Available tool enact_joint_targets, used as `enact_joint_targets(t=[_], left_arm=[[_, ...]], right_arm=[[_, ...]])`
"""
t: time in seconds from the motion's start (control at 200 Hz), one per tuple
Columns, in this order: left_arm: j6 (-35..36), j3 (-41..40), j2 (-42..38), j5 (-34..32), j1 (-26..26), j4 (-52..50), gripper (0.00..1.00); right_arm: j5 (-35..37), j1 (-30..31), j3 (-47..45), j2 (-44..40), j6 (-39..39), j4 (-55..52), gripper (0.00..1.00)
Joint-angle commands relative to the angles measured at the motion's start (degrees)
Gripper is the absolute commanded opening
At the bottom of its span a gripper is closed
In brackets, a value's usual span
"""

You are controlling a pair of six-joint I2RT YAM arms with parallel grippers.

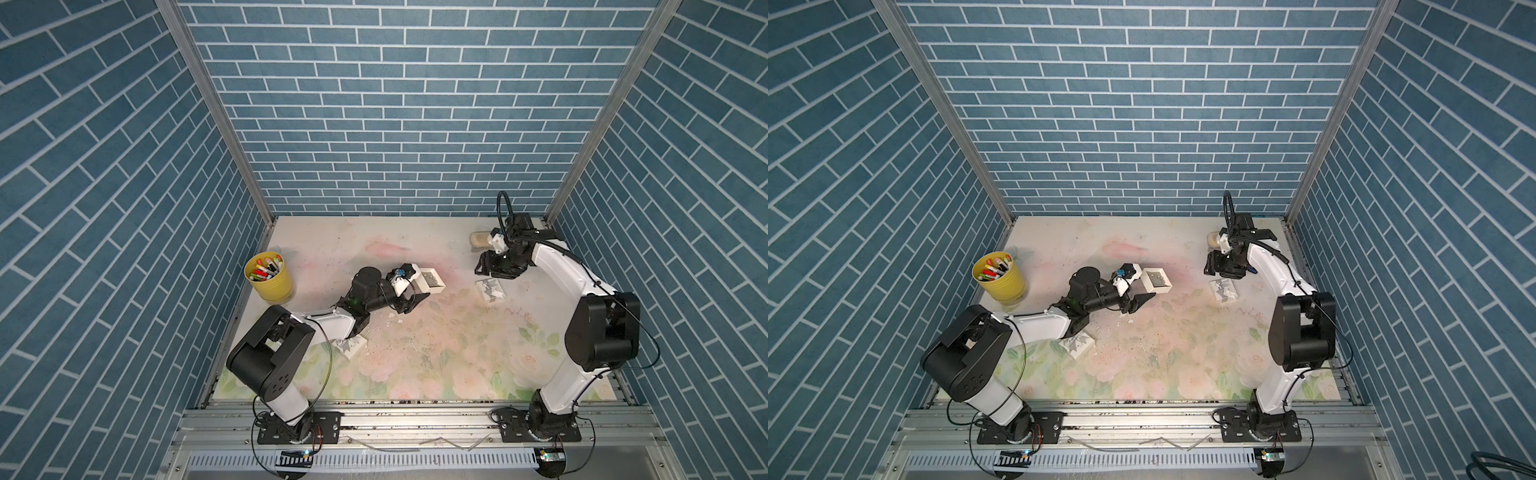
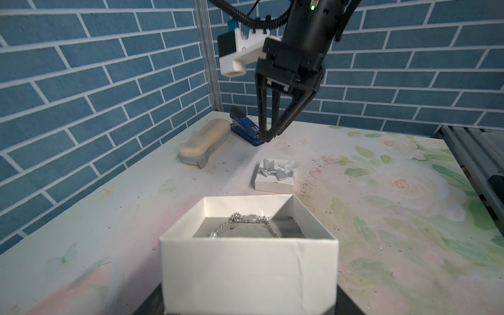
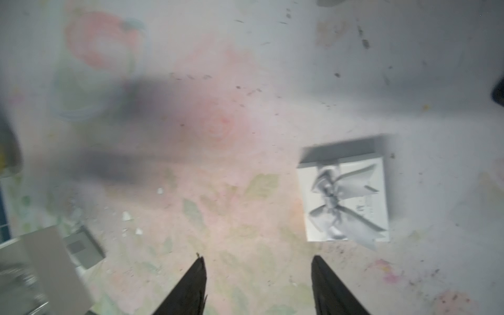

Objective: Take the necklace out of the lift-off lid jewelry box
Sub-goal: Place the lid at the center of the board.

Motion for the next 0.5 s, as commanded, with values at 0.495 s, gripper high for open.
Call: enact_joint_targets(t=[0.495], left_arm=[[0.8,0.4,-2.9,1.4,0.3,-1.9,0.52]], right_arm=[[-14.4,10.3,4.8,4.4,2.0,-2.4,0.41]])
